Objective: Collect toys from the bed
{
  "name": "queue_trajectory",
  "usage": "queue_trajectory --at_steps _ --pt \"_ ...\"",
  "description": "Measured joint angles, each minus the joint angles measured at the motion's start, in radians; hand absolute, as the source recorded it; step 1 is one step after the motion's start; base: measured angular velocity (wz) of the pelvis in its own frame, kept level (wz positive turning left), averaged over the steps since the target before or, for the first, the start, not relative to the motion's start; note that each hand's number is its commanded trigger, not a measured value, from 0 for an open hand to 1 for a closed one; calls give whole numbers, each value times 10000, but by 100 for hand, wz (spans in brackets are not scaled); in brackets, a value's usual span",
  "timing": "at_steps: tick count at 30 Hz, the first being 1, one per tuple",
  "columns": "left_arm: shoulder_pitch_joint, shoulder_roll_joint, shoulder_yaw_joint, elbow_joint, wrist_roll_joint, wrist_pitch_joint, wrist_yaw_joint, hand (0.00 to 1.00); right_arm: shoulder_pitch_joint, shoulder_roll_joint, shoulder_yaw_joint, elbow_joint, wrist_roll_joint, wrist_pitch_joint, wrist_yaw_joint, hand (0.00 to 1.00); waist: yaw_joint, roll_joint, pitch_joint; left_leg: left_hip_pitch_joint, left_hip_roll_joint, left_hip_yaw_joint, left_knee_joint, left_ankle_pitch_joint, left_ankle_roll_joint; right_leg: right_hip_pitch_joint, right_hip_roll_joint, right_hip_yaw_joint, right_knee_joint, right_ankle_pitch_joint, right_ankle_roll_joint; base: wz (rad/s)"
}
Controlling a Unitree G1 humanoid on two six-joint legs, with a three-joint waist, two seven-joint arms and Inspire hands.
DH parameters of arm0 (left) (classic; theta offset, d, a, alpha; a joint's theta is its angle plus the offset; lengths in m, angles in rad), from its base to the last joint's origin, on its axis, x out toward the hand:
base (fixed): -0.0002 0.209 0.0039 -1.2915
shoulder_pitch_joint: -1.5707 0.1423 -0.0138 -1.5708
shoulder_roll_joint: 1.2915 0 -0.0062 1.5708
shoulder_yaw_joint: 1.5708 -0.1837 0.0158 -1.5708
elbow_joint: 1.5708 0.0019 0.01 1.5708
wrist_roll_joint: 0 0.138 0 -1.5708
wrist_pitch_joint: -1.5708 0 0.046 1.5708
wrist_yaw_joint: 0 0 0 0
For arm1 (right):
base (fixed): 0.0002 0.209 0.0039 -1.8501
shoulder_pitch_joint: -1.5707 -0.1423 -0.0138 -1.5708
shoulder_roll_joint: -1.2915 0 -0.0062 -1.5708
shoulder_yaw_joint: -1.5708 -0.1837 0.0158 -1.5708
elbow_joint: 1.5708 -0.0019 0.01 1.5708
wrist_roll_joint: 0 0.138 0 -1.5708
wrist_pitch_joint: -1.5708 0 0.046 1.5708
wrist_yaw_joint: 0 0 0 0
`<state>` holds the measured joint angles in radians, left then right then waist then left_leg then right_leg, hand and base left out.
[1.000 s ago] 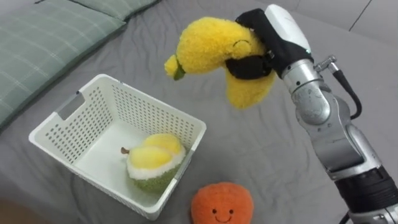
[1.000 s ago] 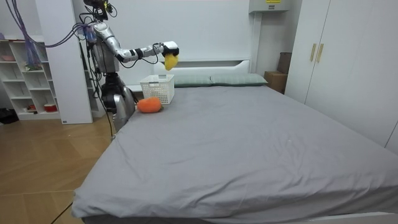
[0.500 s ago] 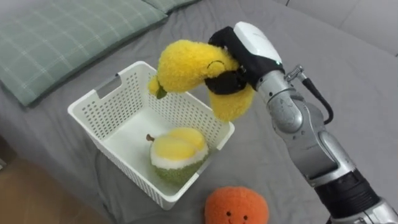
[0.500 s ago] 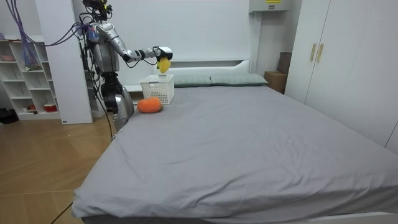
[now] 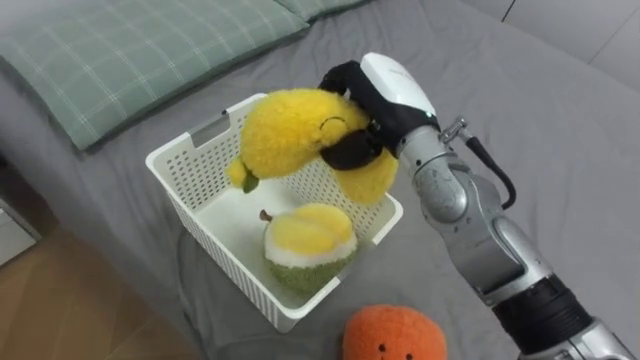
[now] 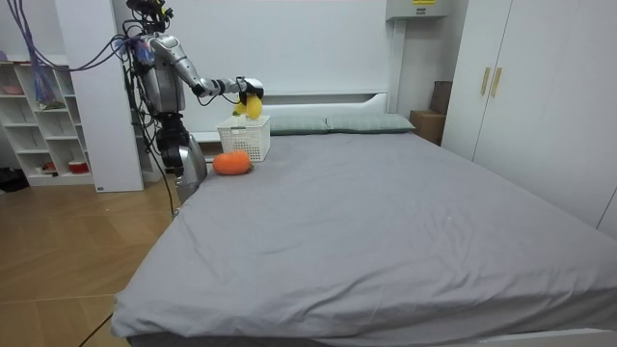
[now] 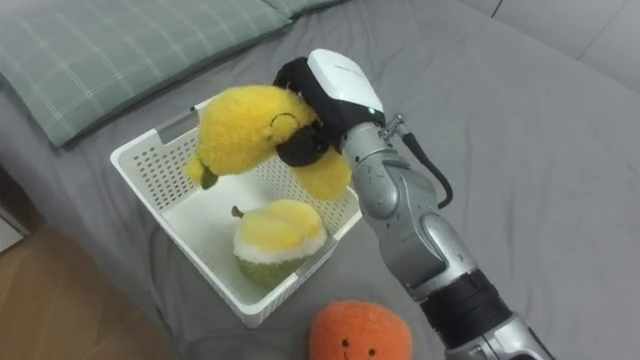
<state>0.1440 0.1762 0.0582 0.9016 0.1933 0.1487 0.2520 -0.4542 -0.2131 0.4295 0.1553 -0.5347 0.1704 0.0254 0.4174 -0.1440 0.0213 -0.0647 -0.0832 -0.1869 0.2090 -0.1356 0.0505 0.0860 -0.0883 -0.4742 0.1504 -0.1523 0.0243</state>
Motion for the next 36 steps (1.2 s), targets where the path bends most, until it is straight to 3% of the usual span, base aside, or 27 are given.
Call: queue_trajectory --at_steps 29,36 --pt "-260 -41 8 -14 -4 37 -77 0 -1 20 -9 76 334 33 -25 0 -133 23 14 36 1 16 -18 9 0 13 12 56 -1 0 0 0" --pt "-250 0 9 -199 -2 -51 -69 0 -1 -16 -30 289 552 -103 -39 0 -253 29 17 63 5 42 -19 15 1 14 7 77 1 0 -1 0"
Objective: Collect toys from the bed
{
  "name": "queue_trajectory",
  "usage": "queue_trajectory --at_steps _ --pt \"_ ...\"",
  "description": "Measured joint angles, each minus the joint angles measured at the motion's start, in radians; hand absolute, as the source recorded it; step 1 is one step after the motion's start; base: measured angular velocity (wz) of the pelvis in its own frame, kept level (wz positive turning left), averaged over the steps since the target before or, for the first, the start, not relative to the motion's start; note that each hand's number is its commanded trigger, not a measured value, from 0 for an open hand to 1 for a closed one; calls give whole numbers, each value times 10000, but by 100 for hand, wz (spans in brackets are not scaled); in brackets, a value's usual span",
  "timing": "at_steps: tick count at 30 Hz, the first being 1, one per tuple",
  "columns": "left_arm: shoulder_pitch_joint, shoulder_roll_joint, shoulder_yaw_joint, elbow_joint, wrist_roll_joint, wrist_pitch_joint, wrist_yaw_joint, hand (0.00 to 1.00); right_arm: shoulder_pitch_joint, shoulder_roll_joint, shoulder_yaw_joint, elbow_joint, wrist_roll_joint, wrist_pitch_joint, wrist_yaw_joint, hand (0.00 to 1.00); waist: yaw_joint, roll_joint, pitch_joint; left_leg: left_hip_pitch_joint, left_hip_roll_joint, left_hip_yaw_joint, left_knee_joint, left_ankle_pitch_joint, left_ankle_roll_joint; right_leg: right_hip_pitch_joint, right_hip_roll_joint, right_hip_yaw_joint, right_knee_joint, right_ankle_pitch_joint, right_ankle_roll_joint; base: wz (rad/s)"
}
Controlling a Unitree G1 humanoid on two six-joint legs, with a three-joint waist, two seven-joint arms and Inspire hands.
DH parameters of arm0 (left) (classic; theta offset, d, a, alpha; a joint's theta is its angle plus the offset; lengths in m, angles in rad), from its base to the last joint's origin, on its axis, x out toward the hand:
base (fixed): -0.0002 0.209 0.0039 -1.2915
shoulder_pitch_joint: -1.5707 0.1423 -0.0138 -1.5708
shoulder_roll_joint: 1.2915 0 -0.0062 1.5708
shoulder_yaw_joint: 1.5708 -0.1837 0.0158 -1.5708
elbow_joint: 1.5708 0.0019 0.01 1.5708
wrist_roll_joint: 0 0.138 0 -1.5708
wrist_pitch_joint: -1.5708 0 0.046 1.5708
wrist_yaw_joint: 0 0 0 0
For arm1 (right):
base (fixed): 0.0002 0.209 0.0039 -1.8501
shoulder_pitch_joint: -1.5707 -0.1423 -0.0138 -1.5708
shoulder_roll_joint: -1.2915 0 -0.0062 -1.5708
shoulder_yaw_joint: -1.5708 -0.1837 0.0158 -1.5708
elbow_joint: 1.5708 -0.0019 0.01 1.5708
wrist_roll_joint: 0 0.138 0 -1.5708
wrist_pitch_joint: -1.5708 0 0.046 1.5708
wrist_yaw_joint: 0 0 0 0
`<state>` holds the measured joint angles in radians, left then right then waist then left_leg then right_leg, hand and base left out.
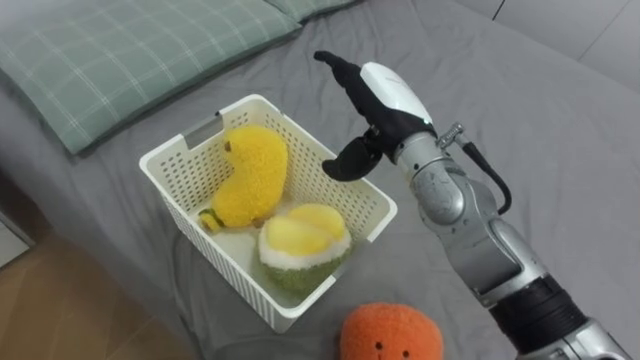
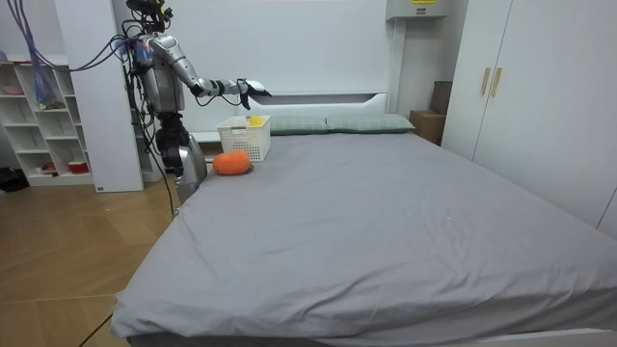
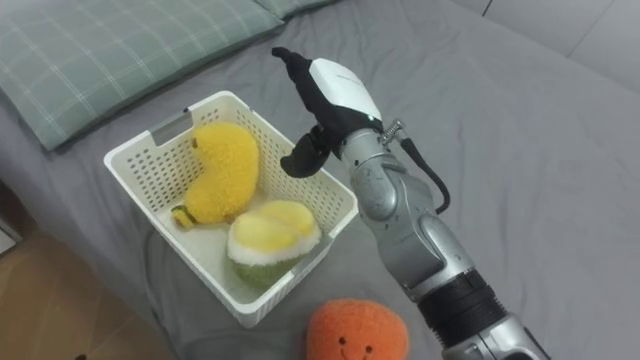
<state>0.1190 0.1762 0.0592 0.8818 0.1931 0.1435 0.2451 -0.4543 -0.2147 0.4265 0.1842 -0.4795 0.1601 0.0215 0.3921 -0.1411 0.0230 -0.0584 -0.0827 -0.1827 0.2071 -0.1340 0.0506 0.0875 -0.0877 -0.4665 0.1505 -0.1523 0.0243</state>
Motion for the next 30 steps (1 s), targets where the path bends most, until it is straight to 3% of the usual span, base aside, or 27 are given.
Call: queue_trajectory --at_steps 7,16,17,20,23,25,27,30 --pt "-17 1 1 -70 -10 -29 3 0 1 -245 -112 0 381 -110 -1 0 -74 16 10 32 16 118 -18 -3 6 -26 -2 132 0 0 0 -5" --pt "181 -47 376 -60 -25 -36 6 0 256 -555 -1370 -6 1394 -215 -243 0 -426 102 1 137 75 411 -42 -4 27 -81 22 517 10 2 1 -9" --pt "264 -47 378 -59 -24 -42 8 0 449 -668 -1425 -11 1484 -307 -297 0 -539 123 -29 211 77 450 -63 -9 36 -42 17 563 8 5 6 -21" --pt "420 -88 371 43 -28 -42 53 0 942 -725 -1580 -9 1763 -356 -300 0 -684 223 -39 477 161 832 -214 -30 62 -11 51 1008 21 20 16 -35" --pt "537 -95 366 94 -21 -44 91 0 1241 -723 -1704 -10 1928 -373 -286 0 -1059 368 -37 641 219 1132 -311 -48 81 -2 84 1371 39 25 8 -32" --pt "554 -99 396 78 -9 -44 94 0 1453 -722 -1834 -15 1964 -376 -285 0 -1218 450 -85 682 247 1276 -408 -61 91 -17 102 1523 43 42 4 -25" --pt "510 -103 389 52 3 -46 92 0 1843 -711 -2026 -16 2074 -380 -234 0 -1568 526 -190 740 275 1427 -398 -77 106 -12 102 1602 52 46 9 -13" --pt "489 -116 373 20 -10 -190 97 0 2239 -695 -2102 -15 2341 -378 -224 0 -1737 561 -192 907 351 1778 -504 -91 108 -27 149 1892 77 60 0 -27"
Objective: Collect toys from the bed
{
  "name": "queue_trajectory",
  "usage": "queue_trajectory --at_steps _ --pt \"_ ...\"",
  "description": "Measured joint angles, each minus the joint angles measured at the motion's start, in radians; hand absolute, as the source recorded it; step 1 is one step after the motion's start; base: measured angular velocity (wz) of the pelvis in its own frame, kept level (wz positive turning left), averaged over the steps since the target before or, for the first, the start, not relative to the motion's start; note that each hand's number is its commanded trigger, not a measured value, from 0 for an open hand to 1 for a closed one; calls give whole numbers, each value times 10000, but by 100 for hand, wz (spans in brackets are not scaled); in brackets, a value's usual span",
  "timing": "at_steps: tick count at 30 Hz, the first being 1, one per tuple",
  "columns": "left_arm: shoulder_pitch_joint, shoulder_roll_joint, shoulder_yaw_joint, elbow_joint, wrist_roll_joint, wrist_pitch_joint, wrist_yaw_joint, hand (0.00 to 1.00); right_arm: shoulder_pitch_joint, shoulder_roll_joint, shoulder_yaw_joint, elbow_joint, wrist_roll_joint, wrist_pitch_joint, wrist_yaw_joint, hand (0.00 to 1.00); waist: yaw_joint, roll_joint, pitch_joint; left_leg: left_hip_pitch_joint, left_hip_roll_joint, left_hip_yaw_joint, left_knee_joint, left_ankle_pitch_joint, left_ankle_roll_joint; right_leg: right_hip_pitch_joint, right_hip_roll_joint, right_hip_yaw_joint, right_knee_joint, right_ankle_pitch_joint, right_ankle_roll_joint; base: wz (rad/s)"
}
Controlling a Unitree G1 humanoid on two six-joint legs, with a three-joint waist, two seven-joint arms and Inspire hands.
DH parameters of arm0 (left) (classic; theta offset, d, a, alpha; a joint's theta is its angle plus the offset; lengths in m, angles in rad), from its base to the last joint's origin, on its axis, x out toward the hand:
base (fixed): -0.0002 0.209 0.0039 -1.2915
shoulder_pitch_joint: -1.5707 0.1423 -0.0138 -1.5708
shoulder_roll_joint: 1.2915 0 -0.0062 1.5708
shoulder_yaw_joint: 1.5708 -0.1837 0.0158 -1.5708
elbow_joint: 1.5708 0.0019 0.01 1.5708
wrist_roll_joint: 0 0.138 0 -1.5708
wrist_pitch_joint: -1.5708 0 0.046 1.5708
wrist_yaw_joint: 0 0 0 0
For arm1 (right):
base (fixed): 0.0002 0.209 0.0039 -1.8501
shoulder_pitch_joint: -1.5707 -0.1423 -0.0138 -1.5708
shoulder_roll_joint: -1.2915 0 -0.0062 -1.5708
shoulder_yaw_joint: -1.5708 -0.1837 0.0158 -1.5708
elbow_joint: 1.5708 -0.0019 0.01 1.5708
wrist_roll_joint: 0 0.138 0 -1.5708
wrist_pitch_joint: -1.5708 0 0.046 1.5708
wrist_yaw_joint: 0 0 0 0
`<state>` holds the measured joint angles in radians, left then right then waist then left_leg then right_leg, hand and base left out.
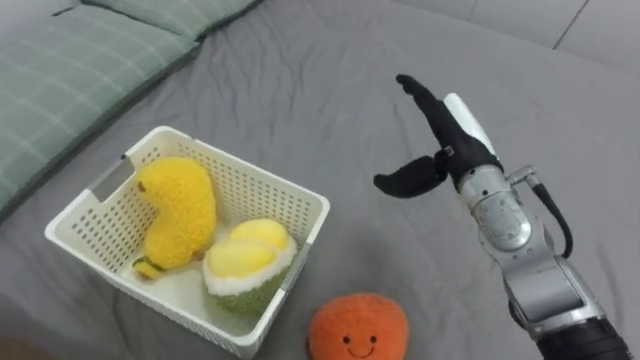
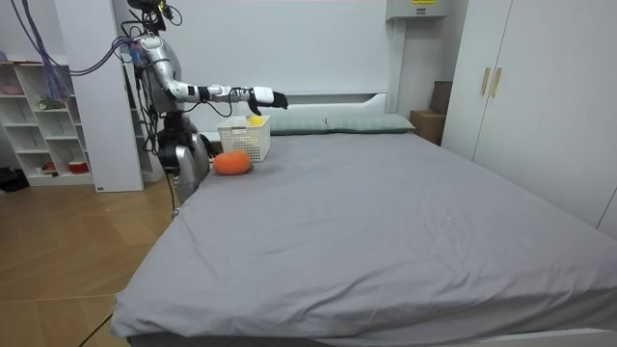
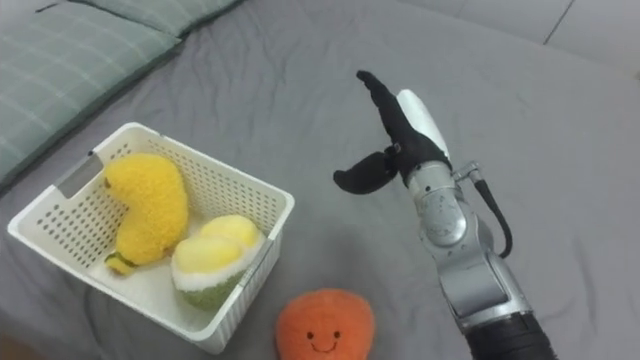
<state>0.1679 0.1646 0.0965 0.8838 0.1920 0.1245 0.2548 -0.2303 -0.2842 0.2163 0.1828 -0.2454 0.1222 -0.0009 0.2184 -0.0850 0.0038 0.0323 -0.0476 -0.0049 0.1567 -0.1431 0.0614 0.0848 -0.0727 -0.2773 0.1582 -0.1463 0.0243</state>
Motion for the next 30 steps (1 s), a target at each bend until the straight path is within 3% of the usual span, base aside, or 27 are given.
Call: queue_trajectory --at_steps 9,12,19,24,27,30 --pt "-63 -229 -246 59 -31 -30 212 0 914 69 12 20 410 15 309 0 -519 -10 8 160 52 226 -73 -73 4 10 50 294 6 16 -7 -11" --pt "-63 -233 -244 69 -26 -32 228 0 1049 93 28 25 139 16 562 0 -515 -17 52 144 52 231 -74 -75 5 -8 51 305 -2 17 -6 0" --pt "-183 -312 -221 195 -26 -36 259 0 1057 101 164 1122 16 55 1647 0 -452 -75 47 114 46 205 -76 -103 14 -5 52 273 -41 24 7 0" --pt "-337 -295 -237 507 -27 -40 258 0 1069 113 794 2463 -181 541 2301 0 -266 -75 56 75 36 205 -80 -122 24 -62 51 256 -53 27 14 0" --pt "-414 -278 -241 647 -32 -38 265 0 1124 109 1093 2457 -639 579 2721 0 -233 -100 53 50 35 183 -80 -123 21 -77 53 222 -56 27 15 0" --pt "-420 -215 -246 646 -29 -84 263 0 1133 110 1510 2439 -1007 717 3375 0 -171 -204 -9 -23 39 186 -62 -122 21 -195 56 226 -57 28 14 0"
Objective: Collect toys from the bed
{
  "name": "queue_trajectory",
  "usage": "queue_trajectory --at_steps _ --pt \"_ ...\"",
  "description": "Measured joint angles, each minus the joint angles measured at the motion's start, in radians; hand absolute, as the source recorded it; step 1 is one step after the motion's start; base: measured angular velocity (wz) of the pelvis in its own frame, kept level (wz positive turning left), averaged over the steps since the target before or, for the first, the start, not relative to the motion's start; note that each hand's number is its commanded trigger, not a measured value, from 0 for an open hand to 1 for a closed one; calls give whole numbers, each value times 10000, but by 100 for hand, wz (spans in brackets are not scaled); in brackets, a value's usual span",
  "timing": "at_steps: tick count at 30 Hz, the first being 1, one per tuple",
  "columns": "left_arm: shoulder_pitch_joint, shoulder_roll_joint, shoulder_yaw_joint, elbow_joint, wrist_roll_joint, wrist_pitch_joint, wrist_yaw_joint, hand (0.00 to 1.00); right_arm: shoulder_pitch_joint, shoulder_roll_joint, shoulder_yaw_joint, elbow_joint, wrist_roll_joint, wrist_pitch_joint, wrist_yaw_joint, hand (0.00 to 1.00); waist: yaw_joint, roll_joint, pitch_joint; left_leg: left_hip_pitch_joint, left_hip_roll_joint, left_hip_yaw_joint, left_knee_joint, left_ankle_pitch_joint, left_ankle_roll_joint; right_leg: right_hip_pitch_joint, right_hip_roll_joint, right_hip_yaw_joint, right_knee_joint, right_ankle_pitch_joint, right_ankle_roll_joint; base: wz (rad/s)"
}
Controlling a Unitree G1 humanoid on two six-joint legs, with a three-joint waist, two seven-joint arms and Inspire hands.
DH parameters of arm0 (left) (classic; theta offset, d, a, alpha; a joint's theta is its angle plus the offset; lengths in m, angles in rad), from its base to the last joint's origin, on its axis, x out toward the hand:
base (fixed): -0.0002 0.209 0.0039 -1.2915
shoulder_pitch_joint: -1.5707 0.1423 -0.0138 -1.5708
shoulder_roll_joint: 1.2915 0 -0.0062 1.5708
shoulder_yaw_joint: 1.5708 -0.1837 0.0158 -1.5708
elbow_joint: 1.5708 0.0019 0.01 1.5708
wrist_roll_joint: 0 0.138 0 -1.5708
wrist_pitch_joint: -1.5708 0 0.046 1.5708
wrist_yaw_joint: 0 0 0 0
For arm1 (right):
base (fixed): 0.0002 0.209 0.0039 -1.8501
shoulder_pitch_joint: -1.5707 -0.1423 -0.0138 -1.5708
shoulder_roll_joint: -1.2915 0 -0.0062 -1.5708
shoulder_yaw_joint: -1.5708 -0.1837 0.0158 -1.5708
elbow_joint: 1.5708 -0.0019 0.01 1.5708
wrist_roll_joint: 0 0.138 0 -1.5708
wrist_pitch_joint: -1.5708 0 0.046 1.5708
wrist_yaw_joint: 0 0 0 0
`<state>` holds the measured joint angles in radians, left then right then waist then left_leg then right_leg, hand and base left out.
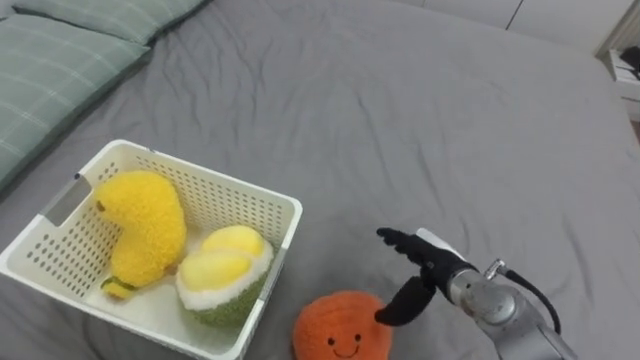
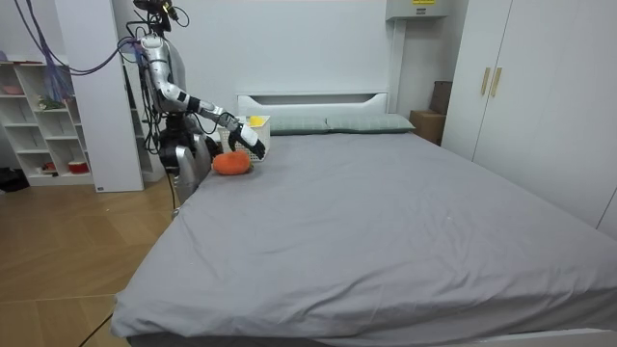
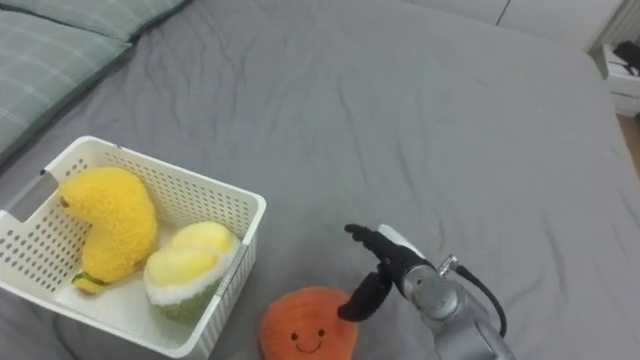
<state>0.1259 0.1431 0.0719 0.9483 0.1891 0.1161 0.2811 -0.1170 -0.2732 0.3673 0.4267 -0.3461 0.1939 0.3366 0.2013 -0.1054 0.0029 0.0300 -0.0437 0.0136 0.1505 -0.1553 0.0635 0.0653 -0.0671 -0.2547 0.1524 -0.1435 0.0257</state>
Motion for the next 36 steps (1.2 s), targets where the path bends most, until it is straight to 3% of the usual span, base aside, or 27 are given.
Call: queue_trajectory --at_steps 7,12,16,17,18,19,20,23,28,33,36 --pt "9 156 -4 -92 3 -113 -64 0 2 18 375 101 -191 166 1208 0 45 -232 58 -55 -14 -174 11 7 -8 27 -4 -185 -19 0 0 6" --pt "6 180 -80 -355 17 -119 -20 0 -14 119 450 848 -1015 376 2057 0 504 -395 10 -217 -19 -190 37 14 -14 -135 -8 -210 -20 1 -1 0" --pt "63 241 -173 -318 7 -51 -11 0 -47 128 450 860 -1197 467 2232 0 617 -453 46 -230 -17 -209 38 14 -15 -145 -8 -243 -25 2 -3 0" --pt "64 240 -202 -319 18 -20 -11 0 -47 151 457 886 -1290 474 2246 15 718 -433 79 -229 -17 -205 37 13 -15 -149 -7 -234 -26 3 -3 0" --pt "64 242 -261 -318 17 20 -11 0 -53 222 453 967 -1487 496 2275 49 795 -421 88 -224 -17 -201 32 11 -15 -148 -8 -227 -26 3 -3 0" --pt "66 243 -292 -319 17 46 -11 0 -77 274 453 1012 -1592 520 2298 59 814 -419 90 -222 -17 -201 29 12 -15 -147 -8 -228 -26 3 -3 0" --pt "76 243 -338 -318 16 100 -11 0 -169 410 453 1110 -1738 653 2332 78 825 -411 95 -220 -16 -197 27 12 -15 -149 -8 -223 -26 3 -3 0" --pt "85 242 -374 -318 15 170 -11 0 -222 548 453 1151 -1905 704 2326 100 868 -380 117 -215 -17 -198 26 12 -14 -147 -10 -223 -26 3 -3 0" --pt "108 227 -378 -331 8 258 -10 0 -218 677 450 1117 -2186 713 2335 100 904 -261 187 -246 -17 -199 26 12 -15 -170 -5 -217 -31 2 -3 0" --pt "154 218 -383 -369 20 258 -9 0 -216 789 450 1073 -2255 684 2335 100 904 -152 130 -345 -21 -196 38 13 -14 -260 -8 -218 -30 3 -3 0" --pt "220 218 -381 -373 23 258 -3 0 -208 805 451 1075 -2220 681 2334 100 903 -83 166 -351 -22 -199 46 14 -14 -263 -9 -217 -30 3 -3 0"
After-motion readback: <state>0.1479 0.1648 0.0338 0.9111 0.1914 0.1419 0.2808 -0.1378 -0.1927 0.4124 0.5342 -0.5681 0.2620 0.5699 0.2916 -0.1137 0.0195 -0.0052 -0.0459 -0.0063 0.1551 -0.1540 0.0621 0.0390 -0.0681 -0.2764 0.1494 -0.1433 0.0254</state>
